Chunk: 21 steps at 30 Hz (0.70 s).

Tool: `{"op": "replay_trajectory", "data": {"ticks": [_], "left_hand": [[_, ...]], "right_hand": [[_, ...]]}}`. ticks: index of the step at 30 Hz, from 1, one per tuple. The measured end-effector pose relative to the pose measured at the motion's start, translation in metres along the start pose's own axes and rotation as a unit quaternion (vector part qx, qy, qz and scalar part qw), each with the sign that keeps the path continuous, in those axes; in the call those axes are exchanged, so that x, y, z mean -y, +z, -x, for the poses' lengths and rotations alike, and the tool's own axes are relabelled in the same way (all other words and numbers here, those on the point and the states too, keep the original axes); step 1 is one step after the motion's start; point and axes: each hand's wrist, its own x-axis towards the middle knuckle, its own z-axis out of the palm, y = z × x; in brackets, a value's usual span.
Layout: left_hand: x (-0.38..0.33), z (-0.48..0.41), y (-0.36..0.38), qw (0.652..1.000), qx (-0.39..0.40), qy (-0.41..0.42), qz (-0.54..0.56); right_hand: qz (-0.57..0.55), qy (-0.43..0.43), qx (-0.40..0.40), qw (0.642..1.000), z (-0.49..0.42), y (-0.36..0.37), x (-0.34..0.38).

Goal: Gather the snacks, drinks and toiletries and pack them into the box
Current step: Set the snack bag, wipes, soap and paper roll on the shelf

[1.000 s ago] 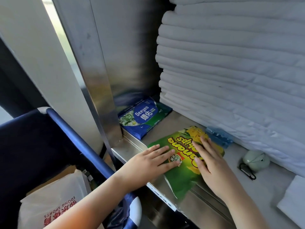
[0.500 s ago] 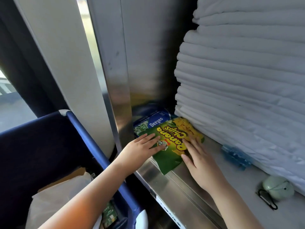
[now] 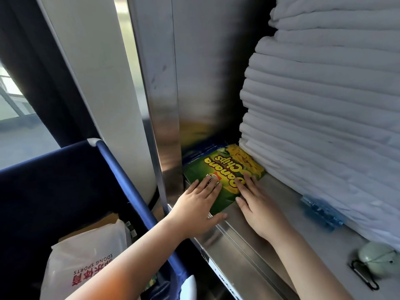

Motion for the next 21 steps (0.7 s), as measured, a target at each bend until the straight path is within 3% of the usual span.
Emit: {"op": "replay_trajectory", "data": {"ticks": [16,21], "left_hand": [[0.014,-0.013,0.003,0.997,-0.055,-0.044,0.002],[-0.001,-0.011,0.001,0.998,-0.055,-0.038,-0.020]], "right_hand": [[-0.002,-0.021,0.009,1.000,-0.036,-0.001,0.008],[-0.004,0.046,-0.024,0.999,-0.008,-0.012,0.003]]}}
